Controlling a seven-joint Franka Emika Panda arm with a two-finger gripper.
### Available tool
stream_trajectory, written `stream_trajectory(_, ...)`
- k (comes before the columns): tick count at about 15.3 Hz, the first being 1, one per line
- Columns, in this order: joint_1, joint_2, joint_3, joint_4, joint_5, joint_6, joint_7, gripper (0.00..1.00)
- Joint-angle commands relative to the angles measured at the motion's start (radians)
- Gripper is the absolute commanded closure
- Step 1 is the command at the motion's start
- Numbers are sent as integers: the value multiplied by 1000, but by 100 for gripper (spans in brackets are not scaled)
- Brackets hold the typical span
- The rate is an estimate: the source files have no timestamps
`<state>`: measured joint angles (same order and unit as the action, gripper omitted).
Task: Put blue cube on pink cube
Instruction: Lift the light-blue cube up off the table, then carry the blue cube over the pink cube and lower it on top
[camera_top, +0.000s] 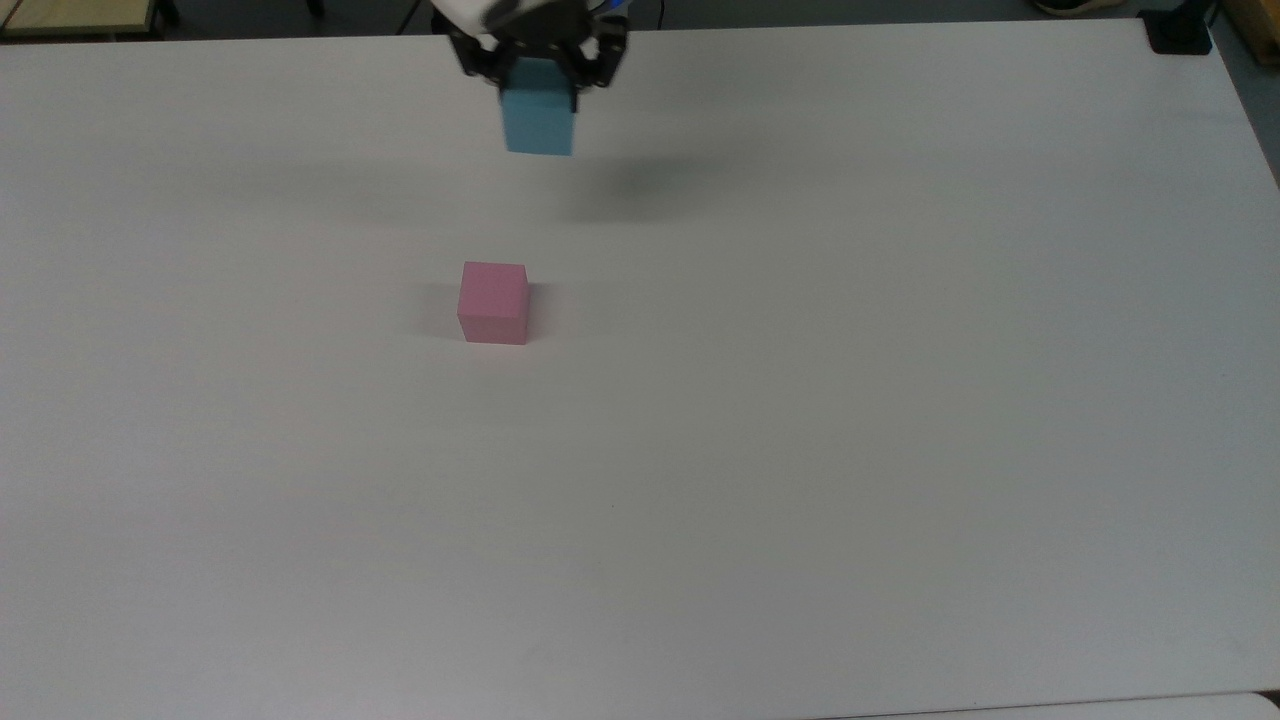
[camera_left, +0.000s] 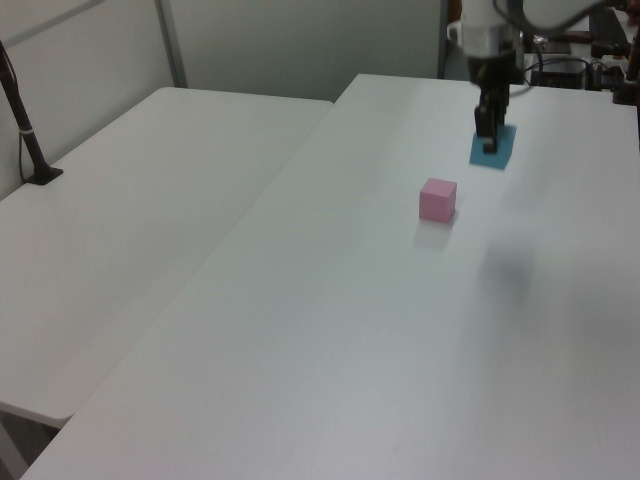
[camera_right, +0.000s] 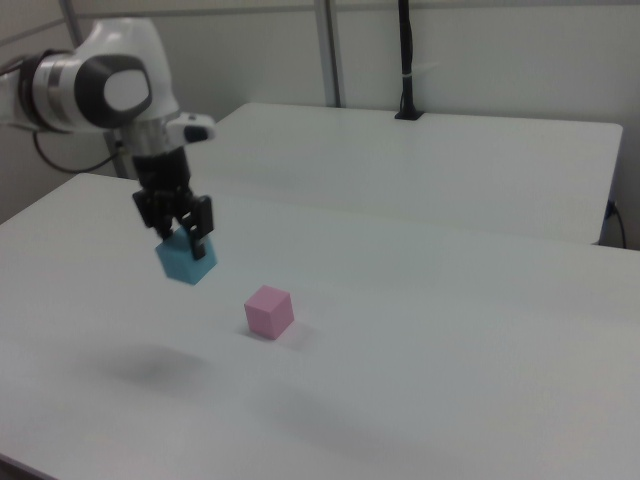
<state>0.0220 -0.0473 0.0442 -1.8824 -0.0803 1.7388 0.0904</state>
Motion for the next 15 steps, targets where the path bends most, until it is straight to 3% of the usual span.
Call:
stream_trajectory(1, 7, 15, -69, 84, 20, -27, -93, 40)
stream_trajectory(9, 6, 101, -95, 124, 17, 157, -101, 41)
stream_trajectory(12, 7, 173, -104, 187, 19, 168, -95, 42)
stream_trajectory(15, 10, 211, -104, 189, 17, 173, -81, 42)
